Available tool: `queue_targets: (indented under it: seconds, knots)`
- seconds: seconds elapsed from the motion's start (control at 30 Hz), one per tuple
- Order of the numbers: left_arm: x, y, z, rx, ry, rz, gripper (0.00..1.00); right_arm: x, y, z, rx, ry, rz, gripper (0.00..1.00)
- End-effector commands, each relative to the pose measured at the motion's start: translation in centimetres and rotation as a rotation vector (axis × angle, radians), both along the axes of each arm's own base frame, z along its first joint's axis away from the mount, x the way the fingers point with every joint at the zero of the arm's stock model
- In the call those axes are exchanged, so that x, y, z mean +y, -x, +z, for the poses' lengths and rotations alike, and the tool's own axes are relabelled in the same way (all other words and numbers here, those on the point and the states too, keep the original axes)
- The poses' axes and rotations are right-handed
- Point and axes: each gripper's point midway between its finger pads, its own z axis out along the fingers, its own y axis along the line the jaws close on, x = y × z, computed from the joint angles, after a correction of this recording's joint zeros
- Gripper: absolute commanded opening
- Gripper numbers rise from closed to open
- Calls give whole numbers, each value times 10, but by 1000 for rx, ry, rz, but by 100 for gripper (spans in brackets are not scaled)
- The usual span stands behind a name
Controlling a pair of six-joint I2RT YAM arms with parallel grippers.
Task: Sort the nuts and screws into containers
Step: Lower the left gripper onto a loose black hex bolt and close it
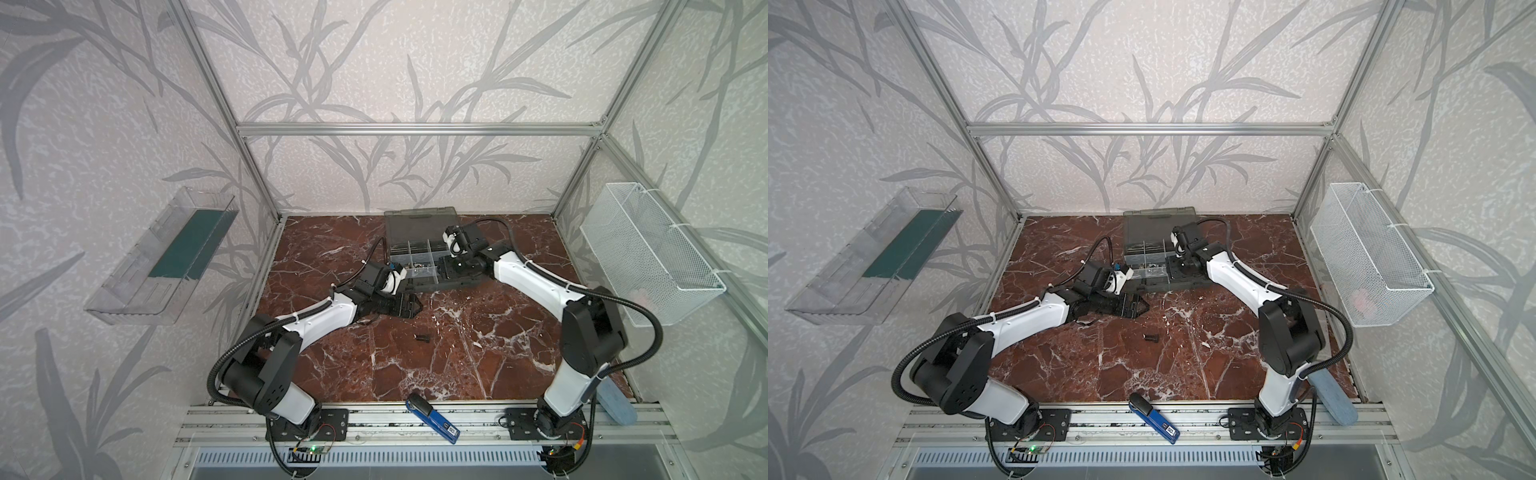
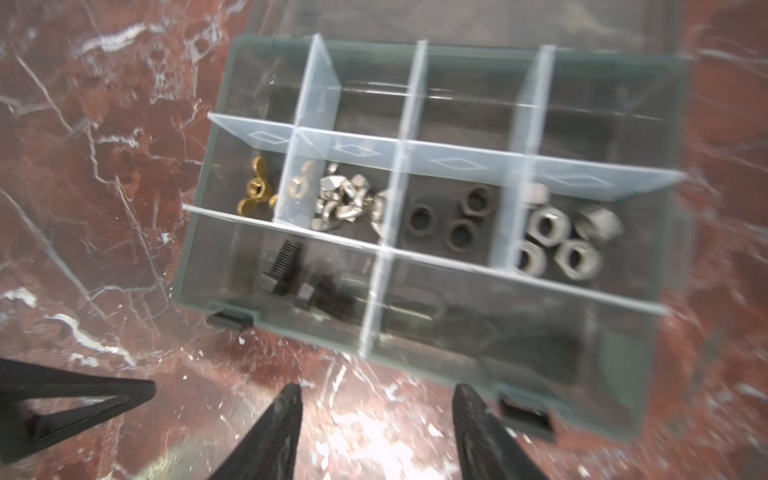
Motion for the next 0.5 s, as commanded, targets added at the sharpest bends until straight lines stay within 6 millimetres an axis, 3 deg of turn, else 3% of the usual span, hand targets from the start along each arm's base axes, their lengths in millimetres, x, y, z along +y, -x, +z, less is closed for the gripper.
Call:
queue_targets:
  seconds: [0.0,0.23,0.47]
  knots:
    - [-16,-2,9,-98,-12,-108,100,-18,17,6,31,-86,-35,60]
    - [-38,11,0,-134,-53,-289,99,-47,42,2,38,-93,-69,61]
    - [-56,23,-21,-122,-129,-410,97,-58,54,-15,63,-95,-101,61]
